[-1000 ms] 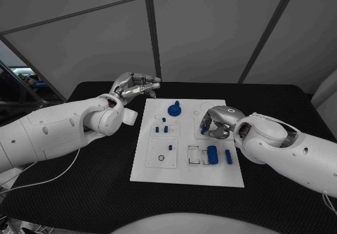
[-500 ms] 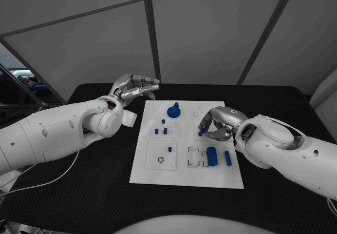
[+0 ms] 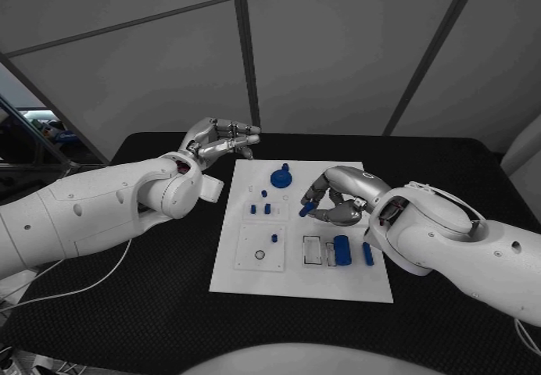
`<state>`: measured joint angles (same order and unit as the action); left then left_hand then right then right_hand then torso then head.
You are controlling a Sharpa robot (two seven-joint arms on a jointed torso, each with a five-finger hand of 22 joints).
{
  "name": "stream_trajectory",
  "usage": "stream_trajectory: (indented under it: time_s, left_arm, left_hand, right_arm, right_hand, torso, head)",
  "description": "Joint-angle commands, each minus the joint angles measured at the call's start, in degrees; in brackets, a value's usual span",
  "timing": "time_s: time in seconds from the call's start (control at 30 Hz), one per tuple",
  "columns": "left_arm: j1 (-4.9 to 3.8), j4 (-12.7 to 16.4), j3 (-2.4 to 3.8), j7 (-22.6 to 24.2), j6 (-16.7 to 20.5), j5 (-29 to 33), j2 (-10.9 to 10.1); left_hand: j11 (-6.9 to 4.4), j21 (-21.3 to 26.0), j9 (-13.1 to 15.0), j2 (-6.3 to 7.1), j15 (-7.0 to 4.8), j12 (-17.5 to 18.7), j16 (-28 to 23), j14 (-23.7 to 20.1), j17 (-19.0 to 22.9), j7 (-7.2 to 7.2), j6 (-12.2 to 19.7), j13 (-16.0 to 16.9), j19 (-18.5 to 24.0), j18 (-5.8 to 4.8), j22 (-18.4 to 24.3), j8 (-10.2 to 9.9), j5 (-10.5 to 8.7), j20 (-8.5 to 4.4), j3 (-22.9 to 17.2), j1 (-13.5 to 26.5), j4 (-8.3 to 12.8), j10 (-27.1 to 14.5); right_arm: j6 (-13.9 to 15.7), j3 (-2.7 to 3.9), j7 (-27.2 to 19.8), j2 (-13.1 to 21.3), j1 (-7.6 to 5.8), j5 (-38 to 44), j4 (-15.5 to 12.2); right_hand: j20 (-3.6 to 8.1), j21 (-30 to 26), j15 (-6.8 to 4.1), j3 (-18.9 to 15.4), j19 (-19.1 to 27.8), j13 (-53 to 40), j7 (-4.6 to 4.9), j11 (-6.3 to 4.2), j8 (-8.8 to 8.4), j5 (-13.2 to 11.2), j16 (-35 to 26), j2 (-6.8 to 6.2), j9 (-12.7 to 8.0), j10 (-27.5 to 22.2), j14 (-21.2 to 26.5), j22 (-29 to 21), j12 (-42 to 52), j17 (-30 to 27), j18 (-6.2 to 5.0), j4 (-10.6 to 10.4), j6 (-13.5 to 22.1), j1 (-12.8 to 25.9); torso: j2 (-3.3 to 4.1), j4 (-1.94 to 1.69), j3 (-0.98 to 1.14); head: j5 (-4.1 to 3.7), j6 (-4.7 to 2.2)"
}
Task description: Assemble the parts on the task board
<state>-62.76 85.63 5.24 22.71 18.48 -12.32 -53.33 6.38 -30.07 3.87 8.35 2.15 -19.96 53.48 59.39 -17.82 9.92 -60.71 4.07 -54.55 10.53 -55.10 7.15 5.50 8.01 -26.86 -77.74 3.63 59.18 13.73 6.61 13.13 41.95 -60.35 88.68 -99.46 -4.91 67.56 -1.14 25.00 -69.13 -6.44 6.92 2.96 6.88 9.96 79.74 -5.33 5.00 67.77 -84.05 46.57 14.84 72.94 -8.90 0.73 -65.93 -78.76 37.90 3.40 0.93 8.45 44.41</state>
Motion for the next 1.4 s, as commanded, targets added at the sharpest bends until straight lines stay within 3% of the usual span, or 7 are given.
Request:
stream_trajectory:
  time_s: [0.03,0.13,0.2,0.47,0.67,0.93,1.4]
  left_arm:
    - [-0.08,0.0,0.06,0.2,-0.6,0.1,0.3]
    - [-0.08,-0.2,0.06,0.1,-0.6,0.1,0.5]
    - [-0.09,-0.3,0.06,0.1,-0.6,0.1,0.7]
    - [-0.11,-0.6,0.05,0.0,-0.7,0.1,1.5]
    - [-0.12,-0.7,0.05,-0.1,-0.8,0.1,1.8]
    - [-0.12,-0.9,0.05,0.0,-1.0,0.1,2.0]
    - [-0.11,-1.2,0.05,0.0,-1.2,0.1,2.1]
  left_hand:
    - [0.16,0.2,0.0,-0.67,0.31,-0.3,-0.4,0.0,0.1,0.02,0.5,-0.1,-0.2,-0.10,0.0,-0.2,-0.13,0.23,0.3,-0.1,0.0,-0.4]
    - [0.16,0.2,0.0,-0.67,0.31,-0.3,-0.4,0.0,0.1,0.02,0.5,-0.1,-0.2,-0.10,0.0,-0.2,-0.13,0.23,0.3,-0.1,0.0,-0.4]
    - [0.16,0.2,0.0,-0.67,0.31,-0.3,-0.4,0.0,0.1,0.02,0.5,-0.1,-0.2,-0.10,0.0,-0.2,-0.13,0.23,0.3,-0.1,0.0,-0.4]
    - [0.16,0.2,0.0,-0.70,0.30,-0.3,-0.4,0.0,0.1,0.01,0.5,-0.1,-0.2,-0.10,0.1,-0.2,-0.12,0.22,0.4,-0.1,0.1,-0.4]
    - [0.16,0.2,0.0,-0.70,0.30,-0.3,-0.4,0.0,0.1,0.01,0.5,-0.1,-0.2,-0.10,0.1,-0.2,-0.12,0.22,0.4,-0.1,0.1,-0.4]
    - [0.16,0.3,0.0,-0.73,0.30,-0.4,-0.4,0.0,0.1,0.01,0.4,-0.1,-0.3,-0.10,0.1,-0.2,-0.13,0.23,0.4,-0.1,0.1,-0.4]
    - [0.16,0.3,0.0,-0.73,0.30,-0.4,-0.4,0.0,0.1,0.01,0.4,-0.1,-0.3,-0.10,0.1,-0.2,-0.13,0.23,0.4,-0.1,0.1,-0.4]
  right_arm:
    - [2.3,0.05,-1.3,-1.9,-0.06,-0.3,-0.6]
    - [2.5,-0.06,-1.5,-3.6,-0.05,0.2,-0.2]
    - [2.4,-0.51,-1.7,-4.8,-0.03,0.5,0.3]
    - [1.7,-3.87,-2.3,-8.3,0.28,1.6,2.5]
    - [0.5,-5.65,-2.4,-9.8,0.75,2.7,3.7]
    - [-1.0,-6.69,-2.2,-10.7,1.31,4.4,4.8]
    - [-1.3,-7.16,-2.3,-11.9,1.90,5.4,5.7]
  right_hand:
    - [0.15,0.4,-0.20,-0.2,-0.1,-0.1,0.06,0.10,0.14,0.3,0.4,0.05,0.7,0.3,-2.6,0.1,0.1,0.1,1.01,-0.2,-0.4,0.4]
    - [0.15,0.4,-0.20,-0.2,-0.1,-0.1,0.06,0.10,0.14,0.3,0.4,0.06,0.7,0.4,-2.6,0.1,0.1,0.1,1.01,-0.2,-0.4,0.4]
    - [0.15,0.3,-0.20,-0.2,-0.1,-0.1,0.06,0.10,0.14,0.3,0.4,0.09,0.7,0.4,-2.6,0.1,0.1,0.1,1.00,-0.2,-0.4,0.4]
    - [0.15,0.3,-0.20,-0.2,-0.1,-0.1,0.07,0.10,0.12,0.4,0.4,0.13,0.7,0.3,-2.6,0.0,0.0,0.1,0.99,-0.2,-0.3,0.4]
    - [0.15,0.3,-0.20,-0.2,0.0,-0.1,0.07,0.09,0.11,0.5,0.4,0.15,0.7,0.3,-2.7,0.0,0.0,0.2,0.98,-0.2,-0.3,0.3]
    - [0.15,0.2,-0.20,-0.2,0.0,-0.1,0.08,0.10,0.09,0.5,0.4,0.17,0.7,0.3,-2.6,-0.1,0.0,0.1,0.96,-0.2,-0.3,0.3]
    - [0.15,0.3,-0.20,-0.2,0.0,-0.1,0.08,0.10,0.08,0.6,0.5,0.20,0.7,0.3,-2.7,0.0,0.0,0.2,0.98,-0.2,-0.3,0.3]
  torso:
    - [0.04,-0.12,-0.07]
    - [0.04,-0.11,-0.08]
    - [0.02,-0.09,-0.09]
    - [0.07,0.07,-0.01]
    - [0.04,-0.01,-0.02]
    - [-0.01,0.03,0.02]
    - [0.04,0.01,-0.03]
  head:
    - [0.45,0.44]
    - [0.72,0.58]
    - [0.89,0.60]
    - [1.58,0.95]
    - [1.83,1.23]
    - [2.53,1.88]
    - [2.63,2.00]
